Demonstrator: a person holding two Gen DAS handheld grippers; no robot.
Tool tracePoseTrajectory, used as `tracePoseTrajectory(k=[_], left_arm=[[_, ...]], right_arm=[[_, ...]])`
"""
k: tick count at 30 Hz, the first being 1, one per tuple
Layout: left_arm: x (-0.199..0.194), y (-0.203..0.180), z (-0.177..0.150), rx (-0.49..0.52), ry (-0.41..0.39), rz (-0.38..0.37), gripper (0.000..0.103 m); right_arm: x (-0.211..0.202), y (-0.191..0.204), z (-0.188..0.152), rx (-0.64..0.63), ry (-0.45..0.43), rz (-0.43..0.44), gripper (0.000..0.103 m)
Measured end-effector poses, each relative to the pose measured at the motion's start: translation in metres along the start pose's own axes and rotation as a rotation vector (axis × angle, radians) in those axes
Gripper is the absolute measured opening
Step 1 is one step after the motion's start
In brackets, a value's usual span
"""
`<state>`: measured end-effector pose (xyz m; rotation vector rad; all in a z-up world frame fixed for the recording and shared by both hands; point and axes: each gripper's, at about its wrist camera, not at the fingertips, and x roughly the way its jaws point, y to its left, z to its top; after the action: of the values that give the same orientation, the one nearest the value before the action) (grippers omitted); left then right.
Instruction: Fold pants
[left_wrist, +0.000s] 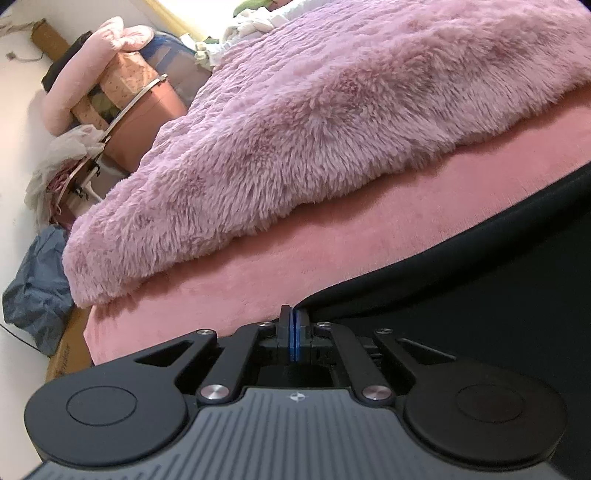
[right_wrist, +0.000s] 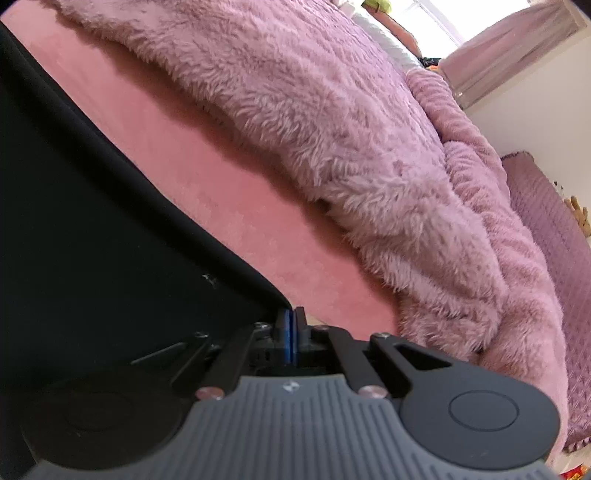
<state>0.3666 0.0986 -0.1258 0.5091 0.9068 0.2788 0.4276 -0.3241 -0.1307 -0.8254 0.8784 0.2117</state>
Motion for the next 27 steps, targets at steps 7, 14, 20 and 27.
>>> tracePoseTrajectory(k=[7, 14, 20, 27], left_arm=[[-0.005, -0.004, 0.001, -0.041, -0.075, 0.005, 0.021], [-0.051, -0.008, -0.002, -0.089, -0.162, -0.118, 0.030], [-0.084, -0.038, -0.025, -0.076, -0.165, -0.280, 0.014], [-0.067, -0.057, -0.039, -0.067, -0.070, -0.286, 0.004]], right_arm=[[-0.002, -0.002, -0.003, 0.107, -0.051, -0.004, 0.059], [-0.045, -0.011, -0.021, 0.259, -0.136, -0.016, 0.064], [-0.082, -0.028, -0.085, 0.701, -0.085, 0.027, 0.067], [-0.097, -0.031, -0.170, 1.248, 0.002, 0.114, 0.068]])
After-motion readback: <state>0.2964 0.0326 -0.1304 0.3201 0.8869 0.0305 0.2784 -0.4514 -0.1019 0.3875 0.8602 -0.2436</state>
